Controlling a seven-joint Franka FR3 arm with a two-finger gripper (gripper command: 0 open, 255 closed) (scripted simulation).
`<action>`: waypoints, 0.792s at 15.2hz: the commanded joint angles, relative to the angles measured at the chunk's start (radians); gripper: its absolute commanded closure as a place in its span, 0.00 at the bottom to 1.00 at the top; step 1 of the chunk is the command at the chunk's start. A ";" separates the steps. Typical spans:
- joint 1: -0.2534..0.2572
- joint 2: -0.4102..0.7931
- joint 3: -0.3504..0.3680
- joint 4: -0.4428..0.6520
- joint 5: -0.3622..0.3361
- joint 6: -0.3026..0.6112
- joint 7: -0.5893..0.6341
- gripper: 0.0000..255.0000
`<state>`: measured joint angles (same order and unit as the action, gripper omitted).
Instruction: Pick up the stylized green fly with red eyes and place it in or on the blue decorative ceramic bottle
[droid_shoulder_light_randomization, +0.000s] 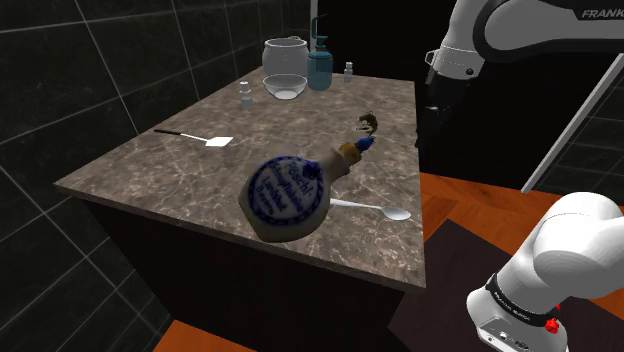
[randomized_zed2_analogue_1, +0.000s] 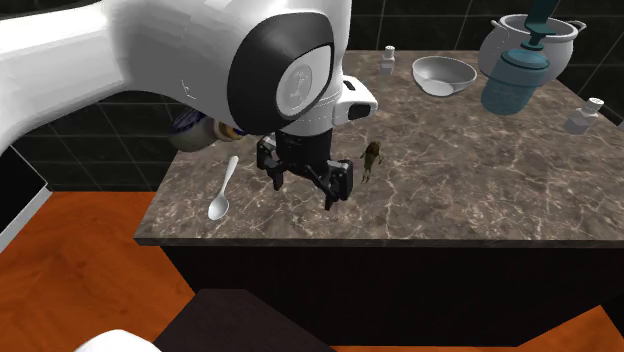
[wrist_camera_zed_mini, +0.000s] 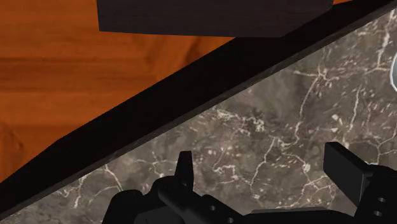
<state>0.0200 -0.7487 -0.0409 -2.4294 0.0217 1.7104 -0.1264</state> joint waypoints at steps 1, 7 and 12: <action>0.000 0.000 0.000 0.000 0.000 0.000 0.000 0.00; -0.014 0.246 0.028 0.177 -0.071 0.074 0.012 0.00; -0.026 0.443 0.052 0.354 -0.141 0.097 0.033 0.00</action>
<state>-0.0013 -0.3480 0.0093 -2.1107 -0.1028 1.7992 -0.0939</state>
